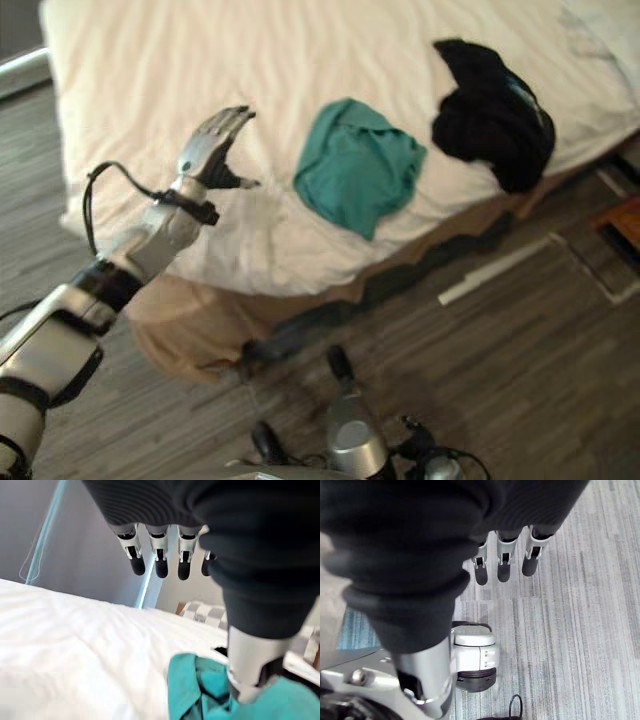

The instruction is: Tidy up the quilt and then pick up the clothes from the bed and put them into the laundry hamper.

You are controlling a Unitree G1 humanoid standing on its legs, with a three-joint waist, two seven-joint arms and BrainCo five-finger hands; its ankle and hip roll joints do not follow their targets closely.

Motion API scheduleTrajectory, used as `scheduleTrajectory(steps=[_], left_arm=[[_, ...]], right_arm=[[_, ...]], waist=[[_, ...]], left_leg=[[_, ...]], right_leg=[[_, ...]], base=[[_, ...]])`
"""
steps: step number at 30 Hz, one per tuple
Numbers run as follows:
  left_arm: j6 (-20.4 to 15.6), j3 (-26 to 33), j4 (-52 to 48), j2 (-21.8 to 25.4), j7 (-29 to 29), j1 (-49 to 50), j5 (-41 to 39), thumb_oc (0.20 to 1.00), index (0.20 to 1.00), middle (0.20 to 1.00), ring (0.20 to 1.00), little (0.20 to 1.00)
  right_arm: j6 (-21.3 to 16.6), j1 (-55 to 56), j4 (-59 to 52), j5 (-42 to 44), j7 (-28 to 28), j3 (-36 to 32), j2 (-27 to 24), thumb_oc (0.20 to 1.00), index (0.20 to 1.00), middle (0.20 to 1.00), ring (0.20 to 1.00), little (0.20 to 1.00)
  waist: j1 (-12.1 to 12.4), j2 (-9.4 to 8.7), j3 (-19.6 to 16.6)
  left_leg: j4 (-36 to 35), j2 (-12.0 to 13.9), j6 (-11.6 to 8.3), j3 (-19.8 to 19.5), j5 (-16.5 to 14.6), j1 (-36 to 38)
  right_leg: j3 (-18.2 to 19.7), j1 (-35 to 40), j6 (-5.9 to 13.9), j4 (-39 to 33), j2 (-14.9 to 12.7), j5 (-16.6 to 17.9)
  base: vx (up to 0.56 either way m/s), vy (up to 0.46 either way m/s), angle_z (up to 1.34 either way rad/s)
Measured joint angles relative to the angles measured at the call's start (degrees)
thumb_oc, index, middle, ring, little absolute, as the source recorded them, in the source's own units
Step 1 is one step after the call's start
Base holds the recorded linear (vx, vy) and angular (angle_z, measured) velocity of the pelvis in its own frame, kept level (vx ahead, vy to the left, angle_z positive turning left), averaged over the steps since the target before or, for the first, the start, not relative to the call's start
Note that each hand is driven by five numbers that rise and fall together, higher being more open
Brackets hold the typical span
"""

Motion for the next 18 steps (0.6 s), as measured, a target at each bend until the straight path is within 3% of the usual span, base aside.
scheduleTrajectory(steps=[1, 5, 8, 9, 10, 11, 17, 18], left_arm=[[1.7, -0.2, 2.4, -0.6, -0.9, -0.9, 1.3, 1.000, 1.000, 1.000, 1.000, 1.000], [5.3, 0.0, 15.5, -3.3, -1.6, -0.4, 3.2, 1.000, 1.000, 1.000, 1.000, 1.000], [6.9, 1.1, 17.3, -3.0, -1.1, 0.3, 4.4, 1.000, 1.000, 1.000, 1.000, 1.000], [7.1, 1.5, 17.7, -3.1, -0.9, 0.4, 5.5, 0.730, 0.730, 0.730, 0.730, 0.730], [7.7, 3.1, 18.0, -3.0, -0.6, 2.0, 6.3, 0.360, 0.360, 0.360, 0.360, 0.360], [7.9, 3.8, 18.0, -2.9, -0.5, 2.9, 6.3, 0.200, 0.200, 0.200, 0.200, 0.200], [7.9, 16.6, 6.1, 0.5, 0.0, 21.9, 5.3, 0.200, 0.200, 0.200, 0.200, 0.200], [7.9, 17.3, 4.7, 0.7, -0.1, 24.6, 5.1, 0.297, 0.297, 0.297, 0.297, 0.297]], right_arm=[[0.0, -1.1, 0.0, 0.1, -0.1, -0.2, 0.1, 1.000, 1.000, 1.000, 1.000, 1.000], [-0.1, -2.8, 0.6, 0.3, -1.6, -0.2, 0.2, 1.000, 1.000, 1.000, 1.000, 1.000], [0.0, -3.4, 2.0, 0.5, -2.0, -0.1, 0.2, 1.000, 1.000, 1.000, 1.000, 1.000], [-0.1, -3.5, 2.4, 0.9, -2.0, -0.1, 0.2, 1.000, 1.000, 1.000, 1.000, 1.000], [0.0, -3.4, 3.0, 1.4, -2.1, -0.2, 0.1, 1.000, 1.000, 1.000, 1.000, 1.000], [0.0, -3.5, 3.4, 1.4, -2.1, -0.2, 0.1, 1.000, 1.000, 1.000, 1.000, 1.000], [0.8, -3.0, 5.0, 1.4, -2.1, -4.7, 0.1, 1.000, 1.000, 1.000, 1.000, 1.000], [0.9, -3.2, 4.8, 1.5, -2.1, -5.5, -0.1, 1.000, 1.000, 1.000, 1.000, 1.000]], waist=[[-0.4, -0.07, 2.0], [-0.2, -0.50, 4.4], [1.5, -0.65, 5.3], [1.8, -0.81, 5.4], [2.0, -0.84, 5.4], [2.1, -0.87, 5.5], [4.3, -0.94, 4.9], [5.0, -0.84, 4.6]], left_leg=[[0.0, 0.3, -0.18, -0.1, 0.1, -0.3], [0.2, 1.1, -0.72, -0.4, 0.5, -0.4], [0.2, 1.5, -0.99, -0.8, 0.7, -0.2], [0.2, 1.6, -1.00, -0.9, 0.7, 0.3], [0.2, 1.8, -1.02, -1.6, 0.7, 1.2], [0.1, 1.8, -1.04, -1.9, 0.7, 1.7], [-0.1, 2.6, -1.30, -3.4, -0.3, 5.7], [-0.2, 2.7, -1.12, -3.6, -0.4, 5.8]], right_leg=[[-0.1, -0.3, -0.47, 0.0, 0.3, 0.5], [-0.4, -0.3, -0.68, 0.0, 1.1, 0.3], [-1.1, 0.3, -0.95, 0.0, 1.3, 0.5], [-1.4, 1.0, -1.02, 0.0, 1.3, 0.5], [-2.0, 2.2, -1.22, 0.0, 1.3, 0.4], [-2.4, 2.9, -1.34, 0.0, 1.3, 0.3], [-3.7, 7.6, -2.06, -0.3, 1.7, -2.1], [-4.1, 7.9, -2.10, -0.3, 1.7, -2.2]], base=[[-0.09, -0.026, -0.04], [-0.05, -0.029, 0.02], [-0.02, -0.023, 0.10], [0.02, -0.018, 0.17], [0.03, -0.016, 0.20], [0.04, -0.003, 0.27], [0.06, 0.015, 0.10], [0.05, 0.036, 0.08]])
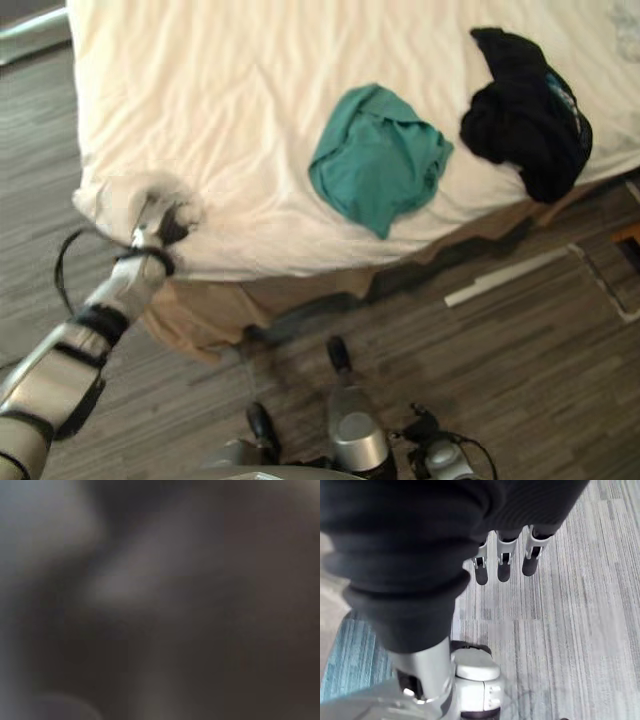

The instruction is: Tidy up the quilt and then pick up the clothes from the bed and put them into the laundry hamper.

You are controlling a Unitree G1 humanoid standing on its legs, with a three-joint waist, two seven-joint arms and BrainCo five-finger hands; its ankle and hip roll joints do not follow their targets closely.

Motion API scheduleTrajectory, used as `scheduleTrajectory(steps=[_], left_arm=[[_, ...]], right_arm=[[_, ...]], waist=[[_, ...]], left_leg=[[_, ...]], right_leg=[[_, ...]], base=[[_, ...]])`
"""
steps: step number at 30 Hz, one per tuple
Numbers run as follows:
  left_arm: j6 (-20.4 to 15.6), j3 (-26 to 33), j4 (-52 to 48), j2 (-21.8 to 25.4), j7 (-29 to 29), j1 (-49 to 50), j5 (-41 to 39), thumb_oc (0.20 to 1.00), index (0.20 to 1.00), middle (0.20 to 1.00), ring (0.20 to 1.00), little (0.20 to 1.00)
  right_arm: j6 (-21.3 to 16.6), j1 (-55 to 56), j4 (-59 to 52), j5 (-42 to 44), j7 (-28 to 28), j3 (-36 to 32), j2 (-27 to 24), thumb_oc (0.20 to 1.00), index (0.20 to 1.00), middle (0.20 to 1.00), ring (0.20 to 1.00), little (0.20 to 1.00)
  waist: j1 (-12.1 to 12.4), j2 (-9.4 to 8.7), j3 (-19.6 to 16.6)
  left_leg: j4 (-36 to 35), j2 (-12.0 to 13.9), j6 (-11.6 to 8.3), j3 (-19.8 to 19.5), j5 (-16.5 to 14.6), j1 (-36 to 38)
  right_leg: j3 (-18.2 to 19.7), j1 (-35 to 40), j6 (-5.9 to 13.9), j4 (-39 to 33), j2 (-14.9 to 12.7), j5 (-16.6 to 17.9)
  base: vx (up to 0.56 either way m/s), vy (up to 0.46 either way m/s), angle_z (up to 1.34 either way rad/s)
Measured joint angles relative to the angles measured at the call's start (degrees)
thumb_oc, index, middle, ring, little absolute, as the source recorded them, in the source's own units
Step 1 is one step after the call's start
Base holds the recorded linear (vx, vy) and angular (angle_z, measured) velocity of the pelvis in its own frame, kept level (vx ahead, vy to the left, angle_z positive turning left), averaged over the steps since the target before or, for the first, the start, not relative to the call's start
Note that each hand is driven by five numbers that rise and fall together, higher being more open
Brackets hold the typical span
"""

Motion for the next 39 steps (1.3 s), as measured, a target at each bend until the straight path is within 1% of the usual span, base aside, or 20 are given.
scheduleTrajectory(steps=[1, 2, 3, 6, 11, 12, 13, 15, 16, 17, 18, 19, 20, 22, 23, 26, 28, 30, 34, 39], left_arm=[[-0.4, 6.2, -7.6, 0.1, -0.6, 9.4, -2.1, 0.536, 0.536, 0.536, 0.536, 0.536], [-0.5, 6.8, -9.2, 0.0, -0.7, 12.4, -2.5, 0.536, 0.536, 0.536, 0.536, 0.536], [-0.6, 7.2, -10.5, -0.1, -1.6, 16.6, -4.0, 1.000, 1.000, 1.000, 1.000, 1.000], [-2.6, 12.2, -11.7, -1.6, -4.5, 29.3, -4.6, 1.000, 1.000, 1.000, 1.000, 1.000], [-1.9, 12.3, 5.0, -3.4, -4.8, 35.0, -7.9, 1.000, 1.000, 1.000, 1.000, 1.000], [-2.6, 13.1, 10.0, -5.0, -4.4, 35.6, -8.9, 1.000, 1.000, 1.000, 1.000, 1.000], [-2.2, 13.9, 14.9, -7.1, -4.3, 35.8, -9.3, 1.000, 1.000, 1.000, 1.000, 1.000], [-1.4, 12.9, 21.4, -10.7, -5.0, 37.2, -11.9, 1.000, 1.000, 1.000, 1.000, 1.000], [-1.5, 12.1, 21.2, -11.0, -5.1, 38.3, -12.7, 1.000, 1.000, 1.000, 1.000, 1.000], [-2.4, 11.6, 23.2, -11.8, -4.2, 40.0, -12.7, 1.000, 1.000, 1.000, 1.000, 1.000], [-2.4, 11.6, 25.1, -12.7, -4.4, 39.9, -12.7, 1.000, 1.000, 1.000, 1.000, 1.000], [-1.7, 11.5, 25.7, -13.2, -4.8, 39.6, -12.7, 1.000, 1.000, 1.000, 1.000, 1.000], [-1.7, 10.9, 24.9, -13.2, -4.8, 40.8, -12.7, 1.000, 1.000, 1.000, 1.000, 1.000], [-1.7, 9.9, 24.7, -12.9, -4.9, 40.3, -12.7, 1.000, 1.000, 1.000, 1.000, 1.000], [-1.8, 9.0, 23.6, -12.2, -4.5, 40.1, -12.8, 1.000, 1.000, 1.000, 1.000, 1.000], [-1.9, 6.1, 22.1, -10.2, -3.6, 36.3, -13.2, 1.000, 1.000, 1.000, 1.000, 1.000], [-2.7, 4.2, 20.5, -9.0, -2.6, 32.3, -13.3, 1.000, 1.000, 1.000, 1.000, 1.000], [-3.5, -4.3, 14.1, -7.1, -0.2, 25.0, -13.4, 1.000, 1.000, 1.000, 1.000, 1.000], [-5.2, -8.2, 9.6, -7.2, 0.1, 15.0, -13.3, 1.000, 1.000, 1.000, 1.000, 1.000], [-5.0, -9.9, 8.2, -7.2, 0.2, 12.5, -12.8, 1.000, 1.000, 1.000, 1.000, 1.000]], right_arm=[[0.7, 0.2, -1.0, 0.2, 0.0, -3.9, -0.2, 1.000, 1.000, 1.000, 1.000, 1.000], [0.7, 0.4, -1.8, 0.5, -0.4, -4.2, -0.8, 1.000, 1.000, 1.000, 1.000, 1.000], [0.8, 0.4, -3.2, 0.8, -0.7, -5.1, -2.3, 1.000, 1.000, 1.000, 1.000, 1.000], [2.4, 2.2, -22.0, -2.1, -1.6, -6.0, -10.3, 1.000, 1.000, 1.000, 1.000, 1.000], [0.8, -7.0, -34.5, -7.3, -4.2, -7.0, -20.1, 1.000, 1.000, 1.000, 1.000, 1.000], [2.7, -10.1, -36.9, -9.0, -4.3, -5.6, -21.7, 0.589, 0.589, 0.589, 0.589, 0.589], [3.1, -12.4, -40.7, -10.6, -4.6, -5.2, -23.0, 0.517, 0.517, 0.517, 0.517, 0.517], [1.6, -18.5, -46.5, -13.8, -6.5, -3.9, -23.2, 0.200, 0.200, 0.200, 0.200, 0.200], [0.6, -20.6, -47.6, -13.9, -6.9, -3.7, -23.1, 0.200, 0.200, 0.200, 0.200, 0.200], [3.5, -27.0, -48.9, -14.1, -6.5, 1.6, -22.1, 0.200, 0.200, 0.200, 0.200, 0.200], [3.4, -30.4, -51.6, -14.2, -6.4, 4.5, -21.9, 0.200, 0.200, 0.200, 0.200, 0.200], [1.7, -32.5, -53.8, -14.3, -6.5, 6.0, -20.9, 0.200, 0.200, 0.200, 0.200, 0.200], [-0.2, -37.0, -54.6, -14.8, -6.7, 8.4, -18.2, 0.200, 0.200, 0.200, 0.200, 0.200], [-1.1, -43.6, -51.2, -14.8, -6.2, 13.9, -16.5, 0.200, 0.200, 0.200, 0.200, 0.200], [-0.9, -47.0, -49.2, -14.6, -6.4, 16.1, -13.7, 0.200, 0.200, 0.200, 0.200, 0.200], [-0.8, -55.2, -41.4, -12.3, -7.2, 18.8, -6.8, 0.200, 0.200, 0.200, 0.200, 0.200], [-1.0, -59.8, -37.3, -10.9, -7.4, 20.4, -4.6, 0.200, 0.200, 0.200, 0.200, 0.200], [-1.1, -66.8, -27.7, -8.5, -8.9, 23.0, 2.9, 0.200, 0.200, 0.200, 0.200, 0.200], [-0.8, -67.1, -24.2, -8.2, -8.5, 27.6, 4.1, 0.200, 0.200, 0.200, 0.200, 0.200], [-4.9, -62.8, -27.5, -7.9, -10.5, 26.2, 4.9, 0.200, 0.200, 0.200, 0.200, 0.200]], waist=[[0.3, -0.22, -0.9], [0.5, -0.21, -1.4], [1.8, -0.30, -1.9], [3.2, -0.56, -4.6], [6.7, -2.23, -8.9], [6.7, -2.17, -9.0], [6.7, -1.92, -9.6], [6.8, -2.02, -10.6], [8.1, -2.39, -10.8], [9.5, -2.34, -11.1], [9.6, -2.28, -11.2], [9.3, -2.64, -11.4], [11.7, -2.97, -12.0], [13.3, -3.56, -12.1], [15.9, -3.91, -12.0], [17.5, -5.12, -10.2], [18.5, -5.71, -6.7], [19.5, -4.04, 0.4], [20.7, -2.39, 10.6], [18.1, -1.97, 11.3]], left_leg=[[0.0, 0.1, 0.18, -0.1, -0.5, 0.2], [0.0, 0.2, -0.12, -0.2, -0.2, 0.2], [0.0, 0.2, -0.18, -0.6, -0.1, 0.6], [0.0, 0.3, 0.06, -1.6, -0.5, 1.3], [0.0, 0.1, 0.27, -3.0, -0.3, 0.8], [0.0, 0.1, 0.51, -3.2, -0.6, 1.0], [0.0, 0.0, 0.61, -3.2, -0.8, 0.9], [0.0, -0.1, 0.44, -3.3, -0.5, 0.8], [0.1, 0.0, 0.35, -3.6, -0.1, 0.5], [0.0, 0.0, 0.56, -4.2, -0.6, 0.1], [0.0, 0.1, 0.55, -4.4, -0.6, -0.2], [0.1, 0.2, 0.42, -4.8, -0.3, -0.3], [0.2, 0.5, 0.02, -5.5, 0.1, -1.2], [0.4, 0.5, -0.59, -6.5, 0.9, -1.9], [0.5, 0.7, -0.70, -7.9, 1.3, -3.3], [3.3, 0.6, -0.98, -9.9, 1.8, -9.7], [5.2, 0.4, -1.02, -11.4, 1.8, -12.5], [10.6, 0.1, -1.19, -13.8, 1.7, -21.3], [12.6, -0.4, -1.19, -14.5, 2.8, -27.7], [15.6, -1.2, -0.45, -14.2, 2.1, -31.4]], right_leg=[[0.0, 0.1, -0.09, 0.2, 0.1, 0.0], [-0.3, 0.3, -0.05, 0.2, 0.1, 0.3], [-0.8, 0.9, -0.11, 0.2, 0.0, 0.3], [-1.6, 2.1, -0.01, 0.0, -0.1, 0.0], [-2.8, 2.4, 0.10, 0.0, -0.5, -0.6], [-2.9, 2.8, 0.58, -0.1, -0.6, -1.0], [-3.0, 2.9, 0.45, -0.1, -0.8, -1.2], [-2.9, 2.6, 0.74, -0.1, -0.8, -1.0], [-3.5, 2.8, 0.67, -0.1, -0.9, -1.1], [-3.9, 2.6, 0.57, -0.1, -0.7, -1.2], [-4.0, 2.5, 0.55, -0.1, -0.8, -1.2], [-4.3, 2.1, 0.59, -0.1, -0.7, -1.1], [-5.4, 1.9, 0.18, 0.0, -0.5, -1.0], [-5.9, 1.8, 0.00, 0.0, -0.2, -0.8], [-7.0, 1.2, 0.00, 0.0, -0.2, -0.8], [-8.8, -2.8, -0.31, 0.3, -0.8, 0.3], [-10.1, -3.8, -0.64, 0.3, -1.1, 0.9], [-11.8, -10.1, -0.65, 3.0, -1.8, 1.0], [-11.9, -16.2, -1.49, 5.2, -2.4, 2.1], [-11.4, -20.0, -1.79, 8.1, -3.5, 1.8]], base=[[0.04, 0.030, 0.10], [0.04, 0.033, 0.14], [0.01, 0.019, 0.16], [0.05, 0.030, 0.15], [0.02, 0.024, 0.13], [0.02, 0.027, 0.17], [0.01, 0.014, 0.06], [0.01, -0.005, 0.13], [-0.01, -0.032, 0.06], [0.04, -0.031, 0.06], [0.01, -0.042, 0.07], [-0.02, -0.044, 0.29], [-0.07, -0.055, 0.30], [-0.13, -0.065, 0.35], [-0.26, -0.082, 0.34], [-0.19, -0.039, 0.38], [-0.20, -0.020, 0.41], [-0.23, -0.001, 0.47], [-0.16, 0.015, 0.13], [-0.07, 0.025, -0.02]])
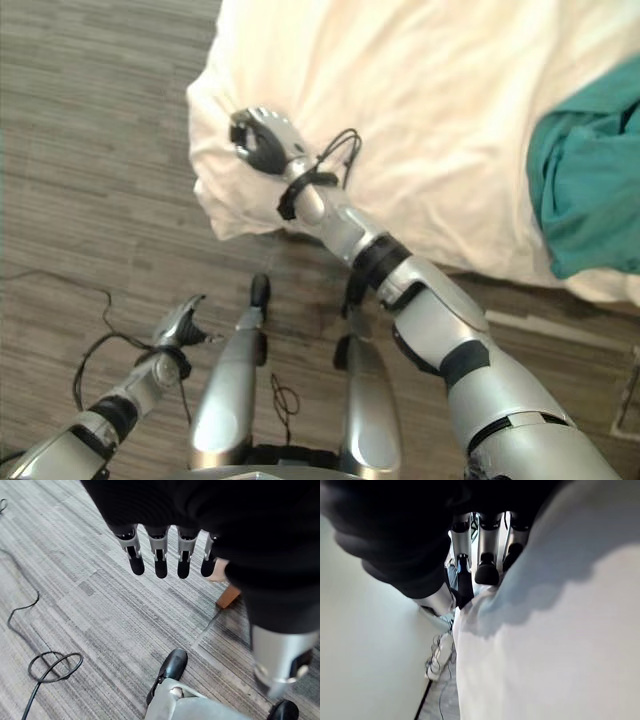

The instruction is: Tidy up the quilt and then pick up the clothes from the bed and put them into the laundry hamper.

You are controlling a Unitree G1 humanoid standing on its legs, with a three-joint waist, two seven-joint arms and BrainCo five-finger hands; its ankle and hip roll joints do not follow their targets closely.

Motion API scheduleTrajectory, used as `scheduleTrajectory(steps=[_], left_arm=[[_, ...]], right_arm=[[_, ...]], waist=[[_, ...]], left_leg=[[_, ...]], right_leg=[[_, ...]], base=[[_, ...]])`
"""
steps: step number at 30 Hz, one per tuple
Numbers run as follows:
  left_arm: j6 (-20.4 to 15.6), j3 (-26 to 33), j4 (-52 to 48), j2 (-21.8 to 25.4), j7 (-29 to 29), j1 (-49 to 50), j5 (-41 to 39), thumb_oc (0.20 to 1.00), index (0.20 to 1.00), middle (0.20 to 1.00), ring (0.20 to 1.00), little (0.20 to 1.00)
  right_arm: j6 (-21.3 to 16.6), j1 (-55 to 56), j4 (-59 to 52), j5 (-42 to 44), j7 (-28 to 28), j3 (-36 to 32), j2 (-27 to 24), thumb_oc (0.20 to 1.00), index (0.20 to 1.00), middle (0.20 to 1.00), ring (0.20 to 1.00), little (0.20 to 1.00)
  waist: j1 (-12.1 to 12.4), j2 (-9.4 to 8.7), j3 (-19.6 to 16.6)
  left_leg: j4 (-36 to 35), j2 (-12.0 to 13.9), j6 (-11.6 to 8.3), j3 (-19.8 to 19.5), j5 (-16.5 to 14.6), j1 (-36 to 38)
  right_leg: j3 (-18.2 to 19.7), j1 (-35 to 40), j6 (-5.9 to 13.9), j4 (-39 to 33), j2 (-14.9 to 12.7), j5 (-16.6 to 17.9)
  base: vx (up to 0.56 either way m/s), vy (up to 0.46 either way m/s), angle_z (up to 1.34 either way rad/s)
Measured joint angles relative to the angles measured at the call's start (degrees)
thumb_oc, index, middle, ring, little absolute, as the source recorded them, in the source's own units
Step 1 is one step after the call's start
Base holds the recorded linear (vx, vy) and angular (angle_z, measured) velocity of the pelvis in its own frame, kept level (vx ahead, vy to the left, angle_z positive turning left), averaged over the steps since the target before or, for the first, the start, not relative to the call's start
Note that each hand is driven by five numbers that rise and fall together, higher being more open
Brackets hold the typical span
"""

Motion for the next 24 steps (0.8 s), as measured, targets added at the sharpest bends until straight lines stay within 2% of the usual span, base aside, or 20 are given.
scheduleTrajectory(steps=[2, 4, 8, 9, 10, 11, 13, 14, 16, 19, 23, 24], left_arm=[[0.1, 0.4, -1.6, 0.0, 0.2, -0.4, 0.0, 1.000, 1.000, 1.000, 1.000, 1.000], [0.1, 1.5, -1.7, -0.7, 0.5, 0.1, 0.2, 1.000, 1.000, 1.000, 1.000, 1.000], [0.1, 2.8, -1.4, -1.5, 0.5, 3.1, 0.2, 1.000, 1.000, 1.000, 1.000, 1.000], [0.1, 4.6, -1.0, -2.1, 0.2, 3.3, 0.2, 1.000, 1.000, 1.000, 1.000, 1.000], [0.7, 8.9, -0.1, -4.1, 0.0, 4.5, -0.1, 1.000, 1.000, 1.000, 1.000, 1.000], [0.8, 9.9, -0.5, -4.2, 0.0, 5.9, -0.4, 1.000, 1.000, 1.000, 1.000, 1.000], [0.7, 9.7, -1.6, -3.4, 0.6, 9.3, -0.5, 1.000, 1.000, 1.000, 1.000, 1.000], [0.7, 9.6, -1.6, -3.8, 0.8, 10.0, -0.8, 1.000, 1.000, 1.000, 1.000, 1.000], [-0.2, 9.6, -2.0, -5.0, 0.9, 9.8, -2.8, 1.000, 1.000, 1.000, 1.000, 1.000], [-0.8, 9.3, -7.3, -4.9, 1.2, 8.8, -5.2, 1.000, 1.000, 1.000, 1.000, 1.000], [-3.1, 8.9, -9.8, -5.2, 1.7, 7.4, -7.6, 1.000, 1.000, 1.000, 1.000, 1.000], [-4.0, 8.5, -6.5, -5.6, 1.8, 7.3, -8.4, 1.000, 1.000, 1.000, 1.000, 1.000]], right_arm=[[0.7, 2.6, -1.5, 0.5, 1.5, 0.6, 0.3, 0.200, 0.200, 0.200, 0.200, 0.200], [0.7, 11.2, -7.1, 2.1, 4.2, 1.7, -0.1, 0.200, 0.200, 0.200, 0.200, 0.200], [1.0, 25.4, -10.0, 3.9, 12.1, 10.4, -1.2, 0.200, 0.200, 0.200, 0.200, 0.200], [1.9, 27.4, -13.2, 4.1, 14.0, 10.8, -3.1, 0.200, 0.200, 0.200, 0.200, 0.200], [1.9, 30.8, -22.4, 4.7, 15.8, 10.7, -7.7, 0.200, 0.200, 0.200, 0.200, 0.200], [1.5, 31.4, -26.6, 5.9, 16.0, 10.0, -9.8, 0.200, 0.200, 0.200, 0.200, 0.200], [-1.3, 32.3, -30.6, 7.3, 15.4, 5.1, -9.3, 0.200, 0.200, 0.200, 0.200, 0.200], [-1.9, 30.7, -32.9, 8.9, 13.8, -1.5, -8.1, 0.200, 0.200, 0.200, 0.200, 0.200], [-3.5, 30.0, -37.3, 9.0, 12.4, -6.4, -8.4, 0.200, 0.200, 0.200, 0.200, 0.200], [-5.8, 27.8, -30.3, 8.8, 7.7, -10.4, -8.2, 0.200, 0.200, 0.200, 0.200, 0.200], [-4.1, 32.2, -20.5, 8.9, 4.7, -15.4, -8.9, 0.200, 0.200, 0.200, 0.200, 0.200], [-3.5, 34.4, -17.2, 8.9, 3.4, -16.7, -9.2, 0.200, 0.200, 0.200, 0.200, 0.200]], waist=[[-0.7, -0.24, -0.1], [-0.7, -0.38, -0.2], [-1.9, -0.91, -0.5], [-2.3, -0.99, -0.4], [-2.8, -1.13, -0.5], [-3.2, -1.50, -0.9], [-3.9, -2.67, -4.9], [-4.9, -3.23, -6.7], [-5.6, -3.13, -7.4], [-5.9, -2.88, -7.6], [-5.5, -1.67, -7.0], [-5.8, -1.05, -6.6]], left_leg=[[-0.2, -0.2, 0.13, 0.3, -0.5, 1.9], [-0.9, -0.3, 0.48, 0.9, -0.9, 5.0], [-2.5, -0.5, 0.83, 3.1, -1.5, 10.1], [-3.3, -0.8, 1.21, 3.3, -1.5, 11.4], [-6.1, -0.8, 1.10, 3.4, -0.7, 15.4], [-7.6, -0.8, 1.11, 3.6, -0.5, 17.8], [-8.6, -0.3, 0.60, 5.0, -0.8, 18.2], [-9.6, -0.3, 0.84, 5.6, -0.1, 18.7], [-9.8, -0.8, 0.67, 5.9, 0.2, 18.9], [-8.9, -1.3, 0.94, 6.8, 0.0, 18.4], [-4.3, -1.3, 1.74, 6.6, -1.8, 15.2], [-3.3, -1.6, 1.80, 6.7, -2.5, 15.1]], right_leg=[[0.2, 1.7, 0.01, -0.2, -0.1, -0.1], [0.8, 4.4, 0.19, -0.5, -0.2, -0.5], [2.6, 8.3, 0.79, -2.3, -0.5, -1.0], [2.8, 9.4, 1.02, -3.2, -0.4, -0.6], [2.8, 13.2, 1.36, -5.6, -0.2, 0.4], [3.0, 15.2, 1.53, -6.7, -0.1, 0.1], [3.4, 14.8, 1.48, -7.5, 0.3, 0.0], [4.2, 14.3, 1.51, -7.5, 0.6, 0.2], [4.8, 14.2, 1.63, -7.5, 0.5, 1.0], [6.0, 13.1, 1.73, -6.8, 0.1, 1.1], [6.2, 10.6, 1.75, -3.4, -0.7, 0.4], [6.5, 10.7, 1.85, -2.8, -1.0, 0.2]], base=[[0.00, 0.069, -0.01], [0.05, 0.052, -0.15], [0.12, 0.030, -0.24], [0.14, 0.053, -0.10], [0.12, 0.051, -0.08], [0.08, 0.034, -0.12], [0.04, 0.051, -0.30], [0.01, 0.093, -0.27], [-0.05, 0.069, -0.19], [-0.09, 0.053, -0.15], [-0.06, 0.045, 0.03], [-0.02, 0.096, -0.19]])
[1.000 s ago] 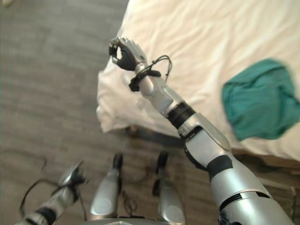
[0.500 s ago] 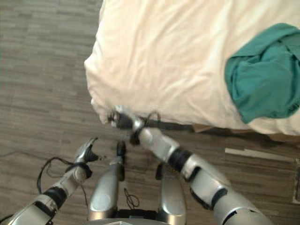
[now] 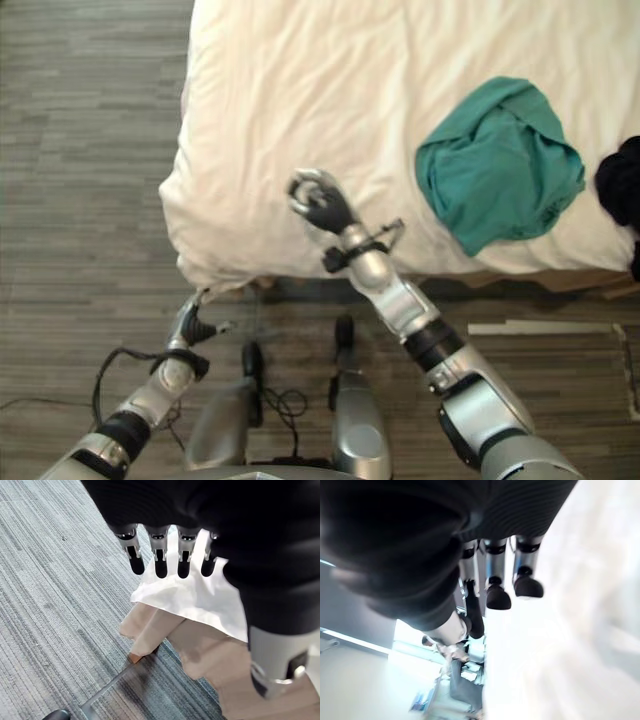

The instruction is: Tidy up the quilt and then pick up the clothes from the bed and put them into the laundry hamper.

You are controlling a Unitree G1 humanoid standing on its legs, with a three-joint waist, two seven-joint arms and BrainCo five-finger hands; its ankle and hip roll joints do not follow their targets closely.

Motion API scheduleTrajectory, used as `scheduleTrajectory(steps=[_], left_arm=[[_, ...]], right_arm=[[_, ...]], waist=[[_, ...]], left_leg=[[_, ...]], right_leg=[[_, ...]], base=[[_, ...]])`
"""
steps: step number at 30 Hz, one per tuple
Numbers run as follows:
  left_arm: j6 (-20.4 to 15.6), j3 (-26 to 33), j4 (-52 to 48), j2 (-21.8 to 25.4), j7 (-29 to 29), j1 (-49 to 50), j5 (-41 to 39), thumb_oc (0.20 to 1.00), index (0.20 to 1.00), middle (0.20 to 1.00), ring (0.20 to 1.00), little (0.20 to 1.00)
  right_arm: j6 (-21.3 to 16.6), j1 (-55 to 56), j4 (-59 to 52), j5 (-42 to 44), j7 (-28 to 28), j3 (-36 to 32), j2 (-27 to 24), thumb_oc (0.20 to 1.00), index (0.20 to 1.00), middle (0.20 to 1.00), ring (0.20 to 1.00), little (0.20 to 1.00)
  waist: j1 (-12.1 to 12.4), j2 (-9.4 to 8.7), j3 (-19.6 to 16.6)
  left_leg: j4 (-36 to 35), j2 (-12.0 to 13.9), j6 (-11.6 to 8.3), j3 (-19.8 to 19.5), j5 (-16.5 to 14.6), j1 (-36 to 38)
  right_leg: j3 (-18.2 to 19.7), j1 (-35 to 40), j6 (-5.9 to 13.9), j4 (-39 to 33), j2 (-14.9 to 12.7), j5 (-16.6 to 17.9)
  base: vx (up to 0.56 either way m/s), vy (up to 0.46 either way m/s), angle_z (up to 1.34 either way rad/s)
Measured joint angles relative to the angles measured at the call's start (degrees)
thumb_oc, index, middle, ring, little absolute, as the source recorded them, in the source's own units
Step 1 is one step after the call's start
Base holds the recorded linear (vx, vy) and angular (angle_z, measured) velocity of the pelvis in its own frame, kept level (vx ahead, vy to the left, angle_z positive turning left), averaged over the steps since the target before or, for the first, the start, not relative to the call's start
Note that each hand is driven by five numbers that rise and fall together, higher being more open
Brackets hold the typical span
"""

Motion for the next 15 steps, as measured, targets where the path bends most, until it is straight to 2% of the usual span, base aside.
scheduleTrajectory(steps=[1, 2, 3, 4, 6, 7, 8, 9, 10, 11, 12, 13, 14, 15], left_arm=[[-0.7, -0.3, 9.1, -0.9, -0.2, -2.1, -0.1, 1.000, 1.000, 1.000, 1.000, 1.000], [0.7, 0.2, 17.1, -2.1, -0.7, -4.2, -0.4, 1.000, 1.000, 1.000, 1.000, 1.000], [3.2, 1.4, 20.8, -2.2, -1.0, -3.5, -1.2, 1.000, 1.000, 1.000, 1.000, 1.000], [3.3, 1.5, 20.2, -1.5, -1.2, -2.2, -1.2, 1.000, 1.000, 1.000, 1.000, 1.000], [3.2, 1.8, 18.6, -1.0, -1.4, -1.0, -1.2, 1.000, 1.000, 1.000, 1.000, 1.000], [3.1, 2.0, 17.0, -0.8, -2.2, 0.1, -1.2, 1.000, 1.000, 1.000, 1.000, 1.000], [3.0, 2.1, 16.1, -1.1, -2.4, -0.2, -1.2, 1.000, 1.000, 1.000, 1.000, 1.000], [2.8, 2.5, 16.0, -0.6, -2.6, -0.4, -1.2, 1.000, 1.000, 1.000, 1.000, 1.000], [2.9, 2.6, 14.3, -0.2, -3.1, 0.2, -1.2, 1.000, 1.000, 1.000, 1.000, 1.000], [2.5, 3.0, 13.2, 0.3, -3.4, 2.4, -1.5, 1.000, 1.000, 1.000, 1.000, 1.000], [2.3, 3.0, 13.2, 0.9, -3.5, 6.1, -1.9, 1.000, 1.000, 1.000, 1.000, 1.000], [2.7, 2.9, 13.7, 1.1, -4.2, 8.7, -2.6, 1.000, 1.000, 1.000, 1.000, 1.000], [2.8, 3.1, 15.0, 0.3, -4.8, 8.9, -2.7, 1.000, 1.000, 1.000, 1.000, 1.000], [2.8, 3.1, 15.7, -0.5, -4.9, 8.5, -2.7, 1.000, 1.000, 1.000, 1.000, 1.000]], right_arm=[[-0.4, 4.4, 4.5, 0.1, -0.8, -2.9, 0.2, 0.200, 0.200, 0.200, 0.200, 0.200], [-0.6, 7.5, 6.5, 0.4, -1.3, -6.3, 1.8, 0.200, 0.200, 0.200, 0.200, 0.200], [0.3, 11.8, 8.6, 2.9, -2.3, -8.7, 2.4, 0.200, 0.200, 0.200, 0.200, 0.200], [-0.3, 13.6, 11.2, 4.4, -2.0, -11.7, 3.3, 0.200, 0.200, 0.200, 0.200, 0.200], [0.8, 15.0, 14.1, 6.7, -2.7, -13.8, 3.2, 0.200, 0.200, 0.200, 0.200, 0.200], [0.1, 17.7, 15.5, 8.2, -2.6, -17.8, 3.3, 0.200, 0.200, 0.200, 0.200, 0.200], [0.4, 20.5, 16.1, 9.2, -3.0, -19.7, 3.0, 0.200, 0.200, 0.200, 0.200, 0.200], [0.3, 23.9, 16.3, 10.3, -2.7, -20.0, 2.5, 0.200, 0.200, 0.200, 0.200, 0.200], [0.2, 28.5, 18.4, 10.3, -2.2, -19.9, 3.0, 0.200, 0.200, 0.200, 0.200, 0.200], [-0.1, 29.6, 20.7, 10.2, -1.5, -19.8, 3.2, 0.200, 0.200, 0.200, 0.200, 0.200], [1.3, 29.9, 25.0, 10.4, -1.0, -17.9, 4.0, 0.200, 0.200, 0.200, 0.200, 0.200], [2.4, 32.1, 25.5, 10.4, -0.5, -16.4, 4.1, 0.200, 0.200, 0.200, 0.200, 0.200], [2.7, 33.0, 26.0, 10.2, 0.1, -15.2, 3.1, 1.000, 1.000, 1.000, 1.000, 1.000], [2.6, 33.1, 27.3, 10.2, 1.0, -15.4, 3.3, 1.000, 1.000, 1.000, 1.000, 1.000]], waist=[[-1.0, -0.01, 0.7], [-1.4, 0.09, 0.9], [-3.2, -0.69, 1.3], [-3.3, -1.04, 1.6], [-4.9, -1.92, 2.0], [-5.6, -1.21, 2.2], [-6.9, -1.36, 2.2], [-6.9, -1.22, 2.2], [-7.6, -1.81, 1.8], [-6.3, -1.74, 1.5], [-3.7, -1.86, -0.6], [-3.5, -1.90, -3.7], [-6.3, -1.06, -4.8], [-6.8, 0.11, -5.5]], left_leg=[[2.8, -0.2, 0.26, 1.4, -1.9, -0.1], [4.2, -0.3, 0.50, 2.1, -2.8, -0.1], [5.0, -0.8, 0.83, 3.1, -3.9, 0.5], [5.5, -0.2, 1.62, 4.7, -4.6, 0.9], [5.5, -0.1, 1.93, 7.7, -5.2, 1.9], [4.9, 0.9, 2.58, 10.0, -5.4, 2.6], [4.5, 2.0, 2.62, 11.9, -5.6, 3.7], [3.5, 2.9, 2.28, 13.7, -5.5, 5.2], [2.2, 3.7, 1.21, 17.5, -5.0, 8.3], [0.9, 5.2, 0.41, 20.5, -5.3, 10.9], [-1.2, 6.3, -1.07, 24.0, -5.7, 15.5], [-0.9, 7.2, -0.85, 26.1, -7.6, 15.9], [0.0, 8.7, -0.45, 25.6, -8.1, 16.3], [-0.8, 9.5, 0.12, 24.9, -6.7, 17.7]], right_leg=[[1.4, -0.8, 0.38, 2.0, 0.3, -0.9], [2.3, -1.5, 0.70, 4.1, 0.4, -1.9], [3.3, -2.1, 1.14, 5.6, 0.1, -3.0], [4.4, -2.2, 1.65, 5.6, -0.3, -3.4], [2.9, -2.9, 1.98, 4.8, -1.3, -4.2], [-4.4, -2.9, 2.03, 5.1, -3.9, -5.2], [-7.8, -4.2, 1.71, 8.0, -5.4, -5.5], [-11.4, -4.8, 1.09, 11.7, -7.1, -5.9], [-22.1, -3.3, 0.04, 15.9, -10.5, -6.7], [-28.8, -2.3, -2.56, 19.8, -11.5, -8.8], [-32.8, -1.6, -4.95, 23.3, -10.5, -11.2], [-32.5, -1.4, -5.55, 21.2, -8.0, -14.3], [-31.5, -1.6, -5.81, 19.5, -4.0, -14.4], [-29.2, -1.7, -6.09, 17.7, -0.1, -14.4]], base=[[0.01, 0.137, -0.27], [0.03, 0.163, -0.53], [0.03, 0.118, -0.58], [0.04, 0.067, -0.74], [0.04, 0.000, -0.78], [0.04, -0.025, -0.92], [0.10, 0.078, -1.07], [0.20, 0.128, -0.99], [0.24, 0.153, -1.07], [0.19, 0.050, -1.76], [0.15, -0.001, -2.19], [0.27, -0.124, -2.32], [0.50, -0.194, -1.72], [0.42, -0.201, -1.72]])
